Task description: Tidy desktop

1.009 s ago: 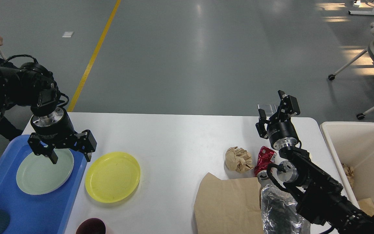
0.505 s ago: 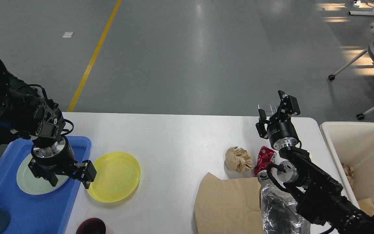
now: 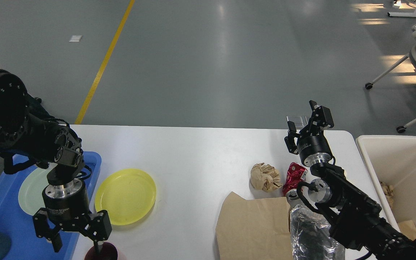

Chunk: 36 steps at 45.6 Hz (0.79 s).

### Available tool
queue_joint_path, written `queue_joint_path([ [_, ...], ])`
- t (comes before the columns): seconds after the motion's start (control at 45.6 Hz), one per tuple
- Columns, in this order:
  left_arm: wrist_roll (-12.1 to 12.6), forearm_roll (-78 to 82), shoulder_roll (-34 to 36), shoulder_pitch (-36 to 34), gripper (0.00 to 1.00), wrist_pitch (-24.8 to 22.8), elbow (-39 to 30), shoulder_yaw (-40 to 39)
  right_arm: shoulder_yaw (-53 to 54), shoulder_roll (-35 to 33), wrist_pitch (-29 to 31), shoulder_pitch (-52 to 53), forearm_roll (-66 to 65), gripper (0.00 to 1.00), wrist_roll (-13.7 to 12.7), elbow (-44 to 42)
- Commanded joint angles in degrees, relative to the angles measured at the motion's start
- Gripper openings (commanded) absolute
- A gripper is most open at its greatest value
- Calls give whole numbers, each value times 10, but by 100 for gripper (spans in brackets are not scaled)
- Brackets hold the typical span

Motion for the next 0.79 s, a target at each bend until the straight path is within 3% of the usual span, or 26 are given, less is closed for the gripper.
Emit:
queue_joint_path([
  [0.0,0,0,-8,20,96,31,16,0,0,-1,0,0,0,100,0,0],
  [0.11,0,0,-23,48,96,60,28,-4,-1,0,0,0,0,100,0,0],
  [0.395,3,0,-35,82,94,62,60,-9,-1,0,0,0,0,100,0,1],
  [0.483,24,0,-35,87,86,62,68,-10,0,0,0,0,1,100,0,0],
  [0.614,74,-1,-35,93,62,62,75,-15,0,0,0,0,0,100,0,0],
  [0.768,89,-1,-35,107,59,62,90,-38,0,0,0,0,0,100,0,0],
])
